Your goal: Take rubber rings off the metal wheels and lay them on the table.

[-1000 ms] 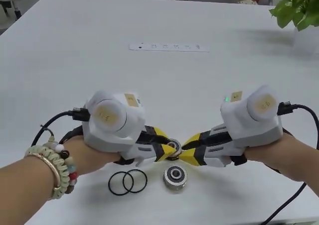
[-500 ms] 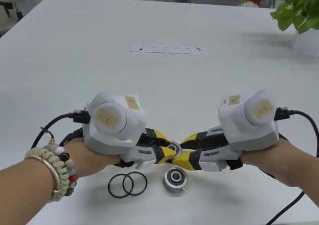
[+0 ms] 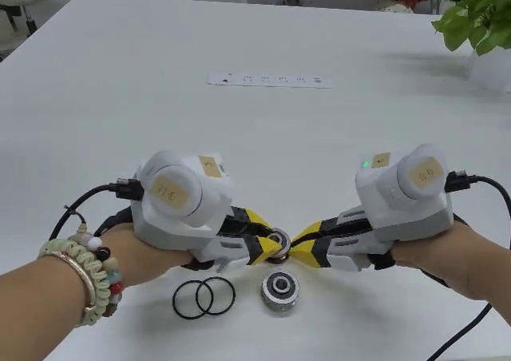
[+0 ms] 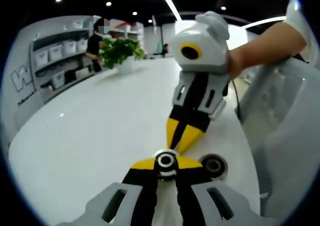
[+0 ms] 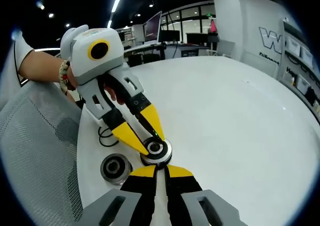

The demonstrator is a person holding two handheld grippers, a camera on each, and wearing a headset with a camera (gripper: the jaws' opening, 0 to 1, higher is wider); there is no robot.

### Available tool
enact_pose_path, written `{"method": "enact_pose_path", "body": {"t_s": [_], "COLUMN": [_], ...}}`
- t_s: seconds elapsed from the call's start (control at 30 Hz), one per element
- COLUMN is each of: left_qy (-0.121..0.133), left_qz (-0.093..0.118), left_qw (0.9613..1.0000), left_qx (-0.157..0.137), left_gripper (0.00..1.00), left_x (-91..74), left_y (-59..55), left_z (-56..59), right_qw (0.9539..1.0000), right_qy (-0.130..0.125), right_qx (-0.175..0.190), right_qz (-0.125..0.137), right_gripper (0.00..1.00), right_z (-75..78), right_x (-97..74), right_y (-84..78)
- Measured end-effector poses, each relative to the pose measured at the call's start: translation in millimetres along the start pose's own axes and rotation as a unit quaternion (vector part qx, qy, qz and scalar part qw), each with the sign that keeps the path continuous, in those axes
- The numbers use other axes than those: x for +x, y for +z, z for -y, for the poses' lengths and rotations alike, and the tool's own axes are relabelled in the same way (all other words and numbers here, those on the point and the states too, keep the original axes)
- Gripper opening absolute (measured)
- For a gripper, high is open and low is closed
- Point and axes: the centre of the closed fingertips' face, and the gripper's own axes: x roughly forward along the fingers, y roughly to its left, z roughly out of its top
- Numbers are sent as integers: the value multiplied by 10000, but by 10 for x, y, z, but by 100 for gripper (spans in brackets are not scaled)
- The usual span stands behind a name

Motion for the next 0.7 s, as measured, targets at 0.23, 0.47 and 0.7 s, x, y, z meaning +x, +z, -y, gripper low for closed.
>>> {"method": "enact_pose_path", "body": {"t_s": [0.23, 0.47, 0.7], "left_qy": [2, 15, 26], "left_qz": [3, -9, -17], "left_qw": [10000, 10000, 10000], "left_qx": [-18, -3, 56], "left_gripper": [14, 14, 14], "left_x": [0, -5, -5], "left_y": [-1, -6, -5], "left_z": [2, -3, -6], "right_qw": [9995, 9993, 9944], "right_qy": [-33, -187, -200], "right_qx": [319, 317, 1040], "right_qz": [-41, -113, 21], "right_gripper": [4, 0, 0], "right_z": [17, 64, 122], "right_x": [10, 11, -70], "right_y": [-17, 0, 29]}}
